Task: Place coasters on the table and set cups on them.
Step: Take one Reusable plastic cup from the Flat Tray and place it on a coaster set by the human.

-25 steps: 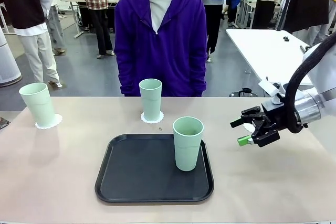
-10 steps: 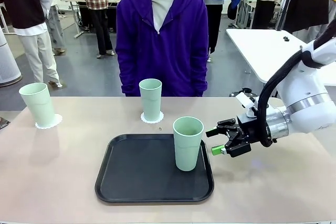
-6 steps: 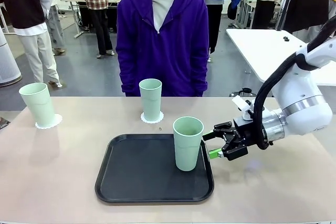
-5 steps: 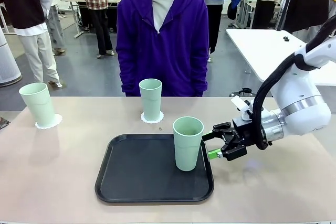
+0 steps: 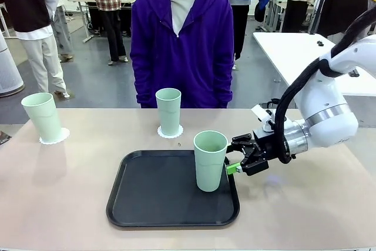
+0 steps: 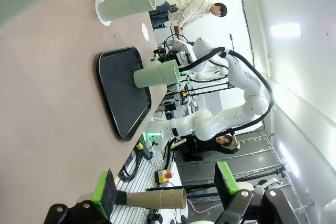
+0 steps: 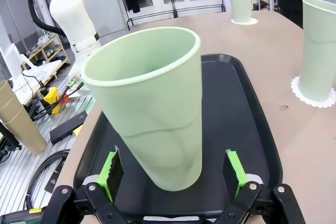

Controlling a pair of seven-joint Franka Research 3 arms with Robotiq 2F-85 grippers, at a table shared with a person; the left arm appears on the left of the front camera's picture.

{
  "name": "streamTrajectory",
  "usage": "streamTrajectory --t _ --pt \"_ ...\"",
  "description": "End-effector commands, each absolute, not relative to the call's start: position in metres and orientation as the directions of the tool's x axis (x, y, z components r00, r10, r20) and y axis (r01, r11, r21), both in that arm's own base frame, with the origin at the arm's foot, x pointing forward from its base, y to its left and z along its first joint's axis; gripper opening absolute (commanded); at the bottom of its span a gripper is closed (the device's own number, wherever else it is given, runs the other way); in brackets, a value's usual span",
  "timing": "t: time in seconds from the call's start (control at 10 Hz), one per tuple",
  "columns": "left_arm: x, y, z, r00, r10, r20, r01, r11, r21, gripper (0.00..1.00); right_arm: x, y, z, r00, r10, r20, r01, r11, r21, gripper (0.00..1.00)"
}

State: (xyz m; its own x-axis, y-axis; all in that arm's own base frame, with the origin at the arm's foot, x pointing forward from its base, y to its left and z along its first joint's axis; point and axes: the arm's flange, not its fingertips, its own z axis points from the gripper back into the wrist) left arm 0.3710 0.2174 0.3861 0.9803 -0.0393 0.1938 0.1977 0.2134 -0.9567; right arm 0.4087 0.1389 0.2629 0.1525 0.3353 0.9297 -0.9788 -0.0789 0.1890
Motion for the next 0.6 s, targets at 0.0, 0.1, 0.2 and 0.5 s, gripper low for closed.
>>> streamTrajectory --t 0.0,0.1,0.2,0.5 --pt "0.37 0.219 0.388 0.979 -0.039 0.201 0.205 0.21 -0.956 1.0 0.416 0.149 0.251 0.149 0.313 0.938 -0.979 -0.086 0.184 1.0" --pt "0.37 0.219 0.388 0.979 -0.039 0.201 0.205 0.21 -0.956 1.0 0.417 0.153 0.25 0.15 0.315 0.937 -0.976 -0.103 0.19 1.0" --pt "0.37 0.219 0.388 0.979 -0.039 0.201 0.205 0.21 -0.956 1.0 0.417 0.155 0.249 0.142 0.318 0.937 -0.975 -0.12 0.189 1.0" --pt "0.37 0.219 0.388 0.979 -0.039 0.201 0.205 0.21 -0.956 1.0 0.414 0.16 0.248 0.1 0.321 0.942 -0.964 -0.202 0.171 1.0"
